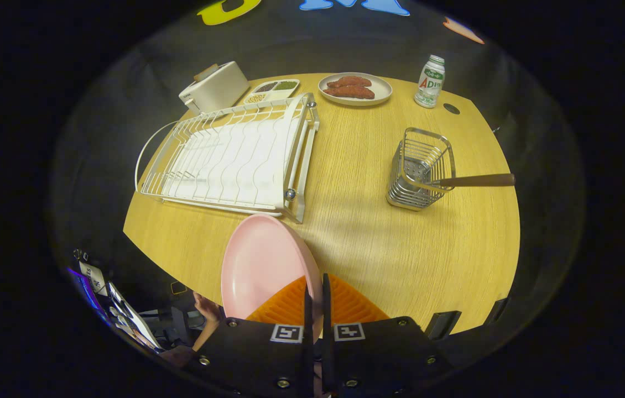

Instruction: Take the plate from the dish rack, then take the spoon from the basket and place it into the plate.

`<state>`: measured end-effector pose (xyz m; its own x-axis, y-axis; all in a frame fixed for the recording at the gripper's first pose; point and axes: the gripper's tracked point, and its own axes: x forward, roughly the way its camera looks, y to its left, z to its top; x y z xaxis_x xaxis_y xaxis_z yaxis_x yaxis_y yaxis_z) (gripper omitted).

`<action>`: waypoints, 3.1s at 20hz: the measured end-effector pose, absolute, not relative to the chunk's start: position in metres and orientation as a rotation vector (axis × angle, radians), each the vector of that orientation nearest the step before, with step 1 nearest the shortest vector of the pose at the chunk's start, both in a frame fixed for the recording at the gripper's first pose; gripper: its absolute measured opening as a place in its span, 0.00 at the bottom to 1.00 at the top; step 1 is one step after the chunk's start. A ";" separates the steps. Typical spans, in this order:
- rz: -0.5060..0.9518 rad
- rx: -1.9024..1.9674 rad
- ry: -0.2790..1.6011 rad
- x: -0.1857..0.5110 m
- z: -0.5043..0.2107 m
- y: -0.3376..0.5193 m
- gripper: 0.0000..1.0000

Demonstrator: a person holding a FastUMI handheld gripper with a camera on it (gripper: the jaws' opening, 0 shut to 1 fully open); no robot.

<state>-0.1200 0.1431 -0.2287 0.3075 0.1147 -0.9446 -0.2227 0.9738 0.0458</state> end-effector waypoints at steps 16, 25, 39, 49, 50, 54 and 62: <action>0.303 0.162 1.110 -0.118 -0.298 0.119 0.11; 0.291 0.084 0.862 -0.090 -0.262 0.095 0.18; 0.058 -0.002 0.232 -0.033 -0.186 0.005 0.30; -0.001 0.069 0.187 0.023 -0.181 -0.014 0.34; 0.000 0.078 0.177 0.027 -0.178 -0.014 0.34; 0.008 0.101 0.164 0.032 -0.171 -0.015 0.34; 0.057 0.145 0.154 0.039 -0.155 0.000 0.10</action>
